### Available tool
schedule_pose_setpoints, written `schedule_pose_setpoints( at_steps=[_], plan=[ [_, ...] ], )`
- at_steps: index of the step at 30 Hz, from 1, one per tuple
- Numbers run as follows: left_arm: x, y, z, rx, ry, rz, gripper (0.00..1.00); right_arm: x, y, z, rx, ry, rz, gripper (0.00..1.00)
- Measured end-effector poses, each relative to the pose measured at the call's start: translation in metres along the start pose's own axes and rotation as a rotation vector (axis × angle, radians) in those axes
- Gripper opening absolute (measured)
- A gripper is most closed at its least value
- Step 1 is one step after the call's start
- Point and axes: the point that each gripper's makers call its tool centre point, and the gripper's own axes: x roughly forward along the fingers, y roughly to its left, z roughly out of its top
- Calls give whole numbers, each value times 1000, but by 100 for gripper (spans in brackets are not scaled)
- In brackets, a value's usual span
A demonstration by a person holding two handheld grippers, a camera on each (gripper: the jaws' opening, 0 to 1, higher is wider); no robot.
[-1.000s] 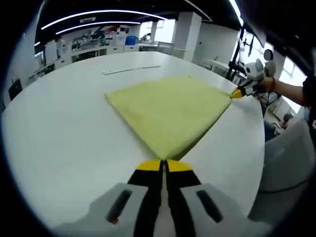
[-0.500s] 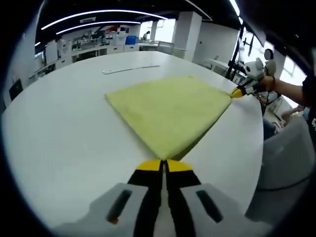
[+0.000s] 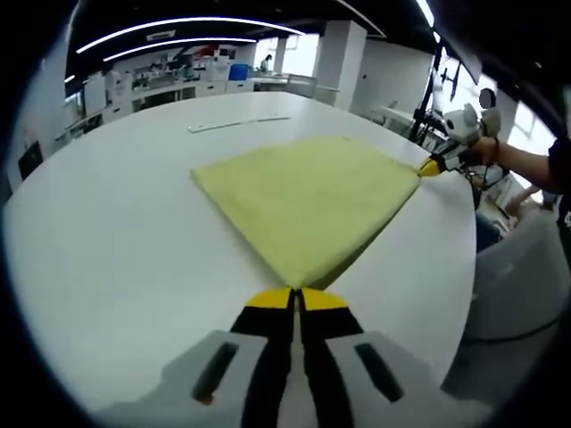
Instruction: Fold the garment on the visible template until the final outline fits inside the template.
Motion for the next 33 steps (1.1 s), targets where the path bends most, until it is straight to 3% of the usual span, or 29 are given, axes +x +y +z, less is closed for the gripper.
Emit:
schedule_pose_setpoints(
  at_steps=[14,17,23,29,33],
  plan=[
    [0,3,1,-133,-31,41,0,0,-1,0,47,0,-36,0],
    [-1,4,4,-155,-44,47,4,-1,-3,2,67,-13,-50,8],
    [-1,3,6,-183,-56,53,20,-4,-1,6,82,-20,-62,24],
    [-4,5,7,-182,-60,66,37,-6,-1,9,107,-20,-77,47],
    [-8,3,14,-181,-61,73,50,-10,2,15,116,-35,-77,55]
  ],
)
